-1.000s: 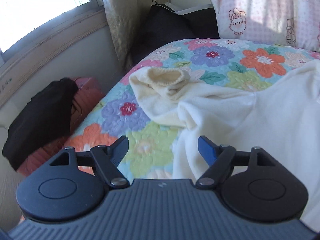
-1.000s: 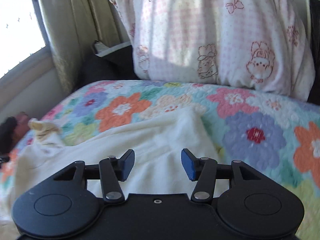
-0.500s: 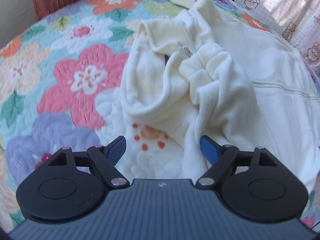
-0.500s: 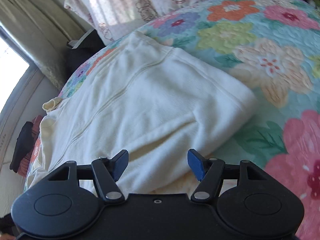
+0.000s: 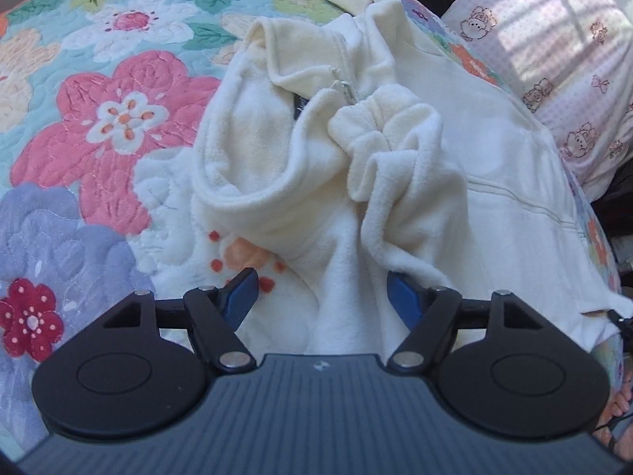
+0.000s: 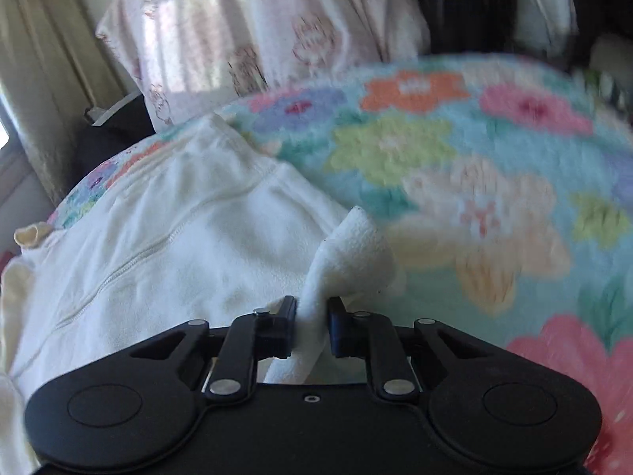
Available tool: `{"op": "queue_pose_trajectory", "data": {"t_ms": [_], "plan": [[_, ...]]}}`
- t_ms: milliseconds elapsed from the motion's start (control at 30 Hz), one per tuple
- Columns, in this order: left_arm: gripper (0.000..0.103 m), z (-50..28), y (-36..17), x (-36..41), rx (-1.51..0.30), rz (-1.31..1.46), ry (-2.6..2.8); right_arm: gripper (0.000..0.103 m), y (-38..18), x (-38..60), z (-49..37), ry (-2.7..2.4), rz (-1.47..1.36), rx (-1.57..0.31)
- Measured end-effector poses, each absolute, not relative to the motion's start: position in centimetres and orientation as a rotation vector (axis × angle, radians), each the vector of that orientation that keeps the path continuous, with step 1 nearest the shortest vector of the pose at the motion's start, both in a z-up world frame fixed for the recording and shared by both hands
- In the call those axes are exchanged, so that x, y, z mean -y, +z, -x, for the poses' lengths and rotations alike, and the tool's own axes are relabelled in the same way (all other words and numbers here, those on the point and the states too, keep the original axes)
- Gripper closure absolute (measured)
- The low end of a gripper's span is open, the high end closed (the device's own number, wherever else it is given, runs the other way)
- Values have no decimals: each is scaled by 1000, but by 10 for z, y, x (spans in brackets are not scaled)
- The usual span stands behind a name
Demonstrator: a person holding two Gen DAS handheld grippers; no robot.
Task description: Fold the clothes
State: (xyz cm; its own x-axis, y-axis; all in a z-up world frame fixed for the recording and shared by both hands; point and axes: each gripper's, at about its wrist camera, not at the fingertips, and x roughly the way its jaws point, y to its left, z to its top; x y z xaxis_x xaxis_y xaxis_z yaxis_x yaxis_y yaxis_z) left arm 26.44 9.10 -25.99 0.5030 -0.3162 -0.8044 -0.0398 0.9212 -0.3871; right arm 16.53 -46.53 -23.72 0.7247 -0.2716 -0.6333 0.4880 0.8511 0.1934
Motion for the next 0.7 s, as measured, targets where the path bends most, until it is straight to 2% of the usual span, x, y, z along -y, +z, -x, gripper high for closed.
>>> {"op": "queue_pose_trajectory", "data": {"t_ms": [67, 100, 233, 300, 333, 367, 500, 567, 700], "plan": [[31, -265, -262, -95, -1053, 359, -134, 88, -224, 448, -159, -483, -209, -582], [31, -265, -263, -97, -1060, 352, -118, 99, -223, 445, -155, -516, -169, -573], [30, -264, -261, -103, -1063, 382, -113, 97, -266, 469, -166, -603, -130, -761], [30, -262, -258, -104, -1055, 383, -105, 97, -256, 453, -166, -628, -34, -747], [30, -261, -255, -106, -1041, 386, -95, 93, -251, 445, -166, -641, 15, -740], [31, -259, -250, -109, -1017, 389, -79, 83, -246, 437, -165, -653, 61, -732], [31, -256, -235, -133, -914, 364, 27, 69, -215, 399, -152, -630, 81, -665], [31, -259, -235, -144, -892, 367, 17, 57, -200, 379, -146, -550, 74, -621], [31, -271, -243, -134, -882, 293, -95, 55, -191, 339, -157, -199, -45, -664]]}}
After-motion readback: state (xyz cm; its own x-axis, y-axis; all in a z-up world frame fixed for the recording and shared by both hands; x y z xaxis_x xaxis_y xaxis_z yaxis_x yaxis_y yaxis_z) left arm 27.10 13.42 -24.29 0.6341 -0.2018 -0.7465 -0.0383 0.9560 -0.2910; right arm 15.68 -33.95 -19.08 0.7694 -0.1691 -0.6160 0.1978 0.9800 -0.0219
